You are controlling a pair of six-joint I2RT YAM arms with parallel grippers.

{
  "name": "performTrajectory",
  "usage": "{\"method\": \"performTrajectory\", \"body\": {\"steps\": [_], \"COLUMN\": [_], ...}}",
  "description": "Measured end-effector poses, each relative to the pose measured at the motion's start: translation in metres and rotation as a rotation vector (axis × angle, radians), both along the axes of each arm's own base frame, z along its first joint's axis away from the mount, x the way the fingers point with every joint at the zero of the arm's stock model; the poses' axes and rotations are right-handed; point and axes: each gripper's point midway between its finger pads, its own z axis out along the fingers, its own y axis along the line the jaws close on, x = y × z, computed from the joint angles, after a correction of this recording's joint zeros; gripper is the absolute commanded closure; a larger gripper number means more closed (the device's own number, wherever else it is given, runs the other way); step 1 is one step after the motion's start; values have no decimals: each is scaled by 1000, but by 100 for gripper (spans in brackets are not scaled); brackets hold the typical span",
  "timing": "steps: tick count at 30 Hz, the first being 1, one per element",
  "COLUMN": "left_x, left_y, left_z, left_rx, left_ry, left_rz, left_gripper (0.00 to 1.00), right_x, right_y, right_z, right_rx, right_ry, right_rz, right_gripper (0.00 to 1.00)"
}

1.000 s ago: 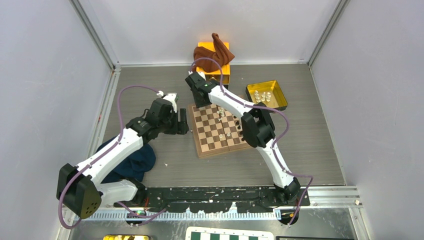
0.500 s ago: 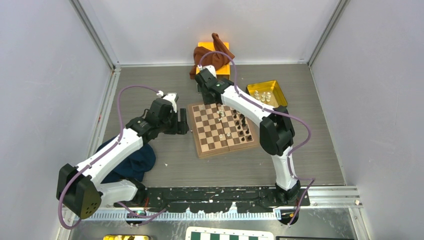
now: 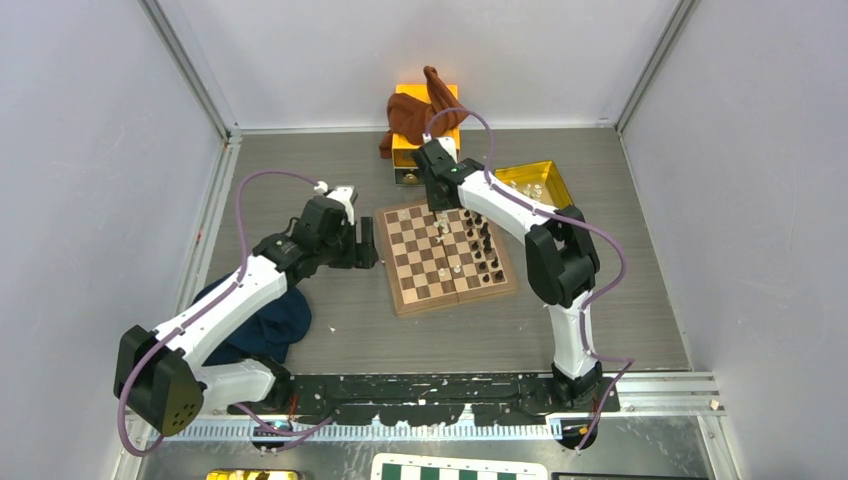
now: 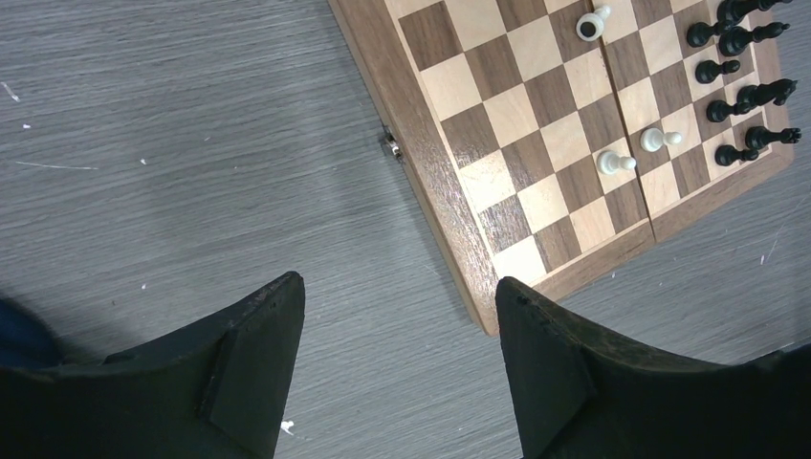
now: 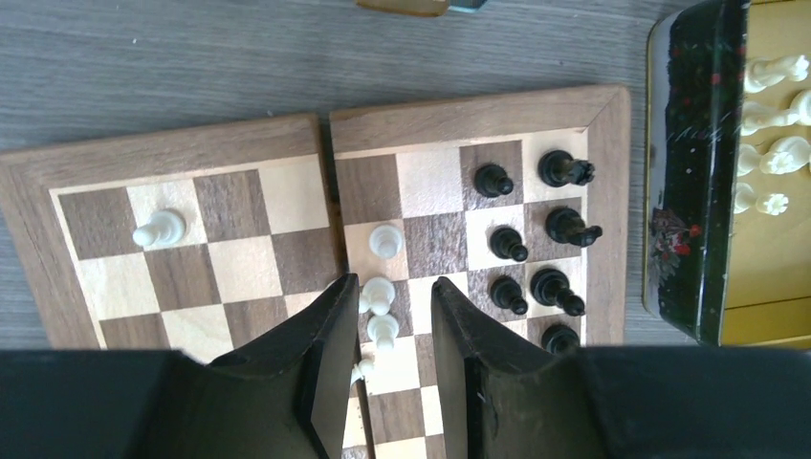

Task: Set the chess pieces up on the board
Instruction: Pick up the chess piece from the chessboard.

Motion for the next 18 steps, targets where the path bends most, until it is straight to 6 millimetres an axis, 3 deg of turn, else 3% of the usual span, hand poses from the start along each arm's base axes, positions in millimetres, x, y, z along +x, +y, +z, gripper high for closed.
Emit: {"method": "performTrajectory", "body": {"steps": [12, 18], "left_x": [5, 8], "left_y": [-3, -5], "left_z": [-5, -3], "left_rx": [13, 12], "left_ry": [20, 18], "left_rz": [0, -1], "left_gripper": [26, 26], "right_x": [11, 12], "right_y": [-2, 0], "right_z": [0, -11], "right_rx": [57, 67], "right_ry": [-4, 17], "right_rz": [-18, -14], "right_gripper": [60, 60]}}
